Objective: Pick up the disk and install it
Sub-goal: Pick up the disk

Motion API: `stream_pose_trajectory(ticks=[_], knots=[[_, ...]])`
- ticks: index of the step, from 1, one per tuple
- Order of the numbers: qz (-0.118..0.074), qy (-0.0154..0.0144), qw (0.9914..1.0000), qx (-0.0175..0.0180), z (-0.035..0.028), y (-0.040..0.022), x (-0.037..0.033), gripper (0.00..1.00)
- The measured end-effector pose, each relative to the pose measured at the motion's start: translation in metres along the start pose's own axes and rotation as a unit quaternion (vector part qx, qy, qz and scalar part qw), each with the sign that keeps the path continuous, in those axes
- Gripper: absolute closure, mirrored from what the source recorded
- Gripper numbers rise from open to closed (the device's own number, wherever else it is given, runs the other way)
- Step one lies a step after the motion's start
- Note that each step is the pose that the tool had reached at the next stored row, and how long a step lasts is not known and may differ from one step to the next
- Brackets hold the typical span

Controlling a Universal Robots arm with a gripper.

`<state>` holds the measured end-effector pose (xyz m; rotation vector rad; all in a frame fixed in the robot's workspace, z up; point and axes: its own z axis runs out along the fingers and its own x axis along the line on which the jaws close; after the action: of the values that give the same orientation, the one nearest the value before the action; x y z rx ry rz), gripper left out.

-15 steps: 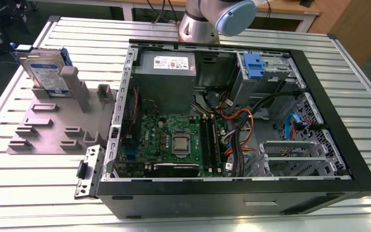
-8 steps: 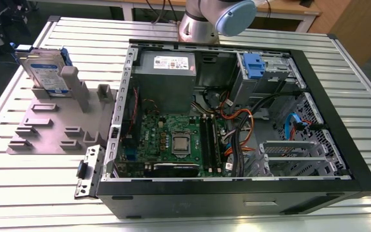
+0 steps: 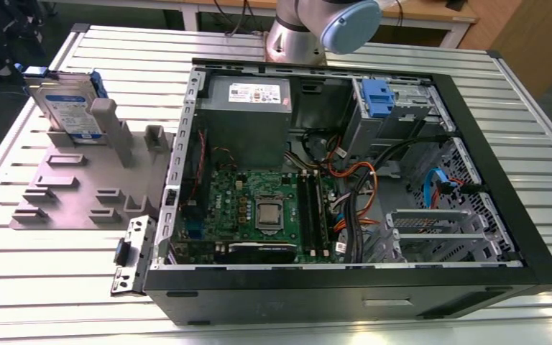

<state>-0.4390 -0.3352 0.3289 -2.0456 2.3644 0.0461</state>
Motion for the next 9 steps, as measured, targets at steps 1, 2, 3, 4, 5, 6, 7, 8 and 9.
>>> stream_pose_trajectory(ticks=[1, 2, 3, 4, 5, 6, 7, 8, 9], knots=[[-0.003, 0.0000, 1.00000, -0.0001, 0.0018, 0.0002, 0.0001, 0.35], [-0.006, 0.0000, 0.99998, -0.0003, 0.0037, 0.0005, 0.0002, 0.35], [-0.011, -0.0001, 0.99994, -0.0004, 0.0055, 0.0007, 0.0003, 0.35], [-0.015, -0.0002, 0.99988, -0.0005, 0.0073, 0.0008, 0.0003, 0.35], [-0.019, -0.0003, 0.99982, -0.0005, 0.0091, 0.0008, 0.0002, 0.35], [-0.022, -0.0003, 0.99977, -0.0006, 0.0109, 0.0009, -0.0003, 0.35], [-0.024, -0.0004, 0.99972, -0.0006, 0.0128, 0.0010, -0.0009, 0.35], [-0.025, -0.0005, 0.99969, -0.0007, 0.0145, 0.0010, -0.0018, 0.35], [-0.026, -0.0005, 0.99966, -0.0008, 0.0165, 0.0012, -0.0031, 0.35]])
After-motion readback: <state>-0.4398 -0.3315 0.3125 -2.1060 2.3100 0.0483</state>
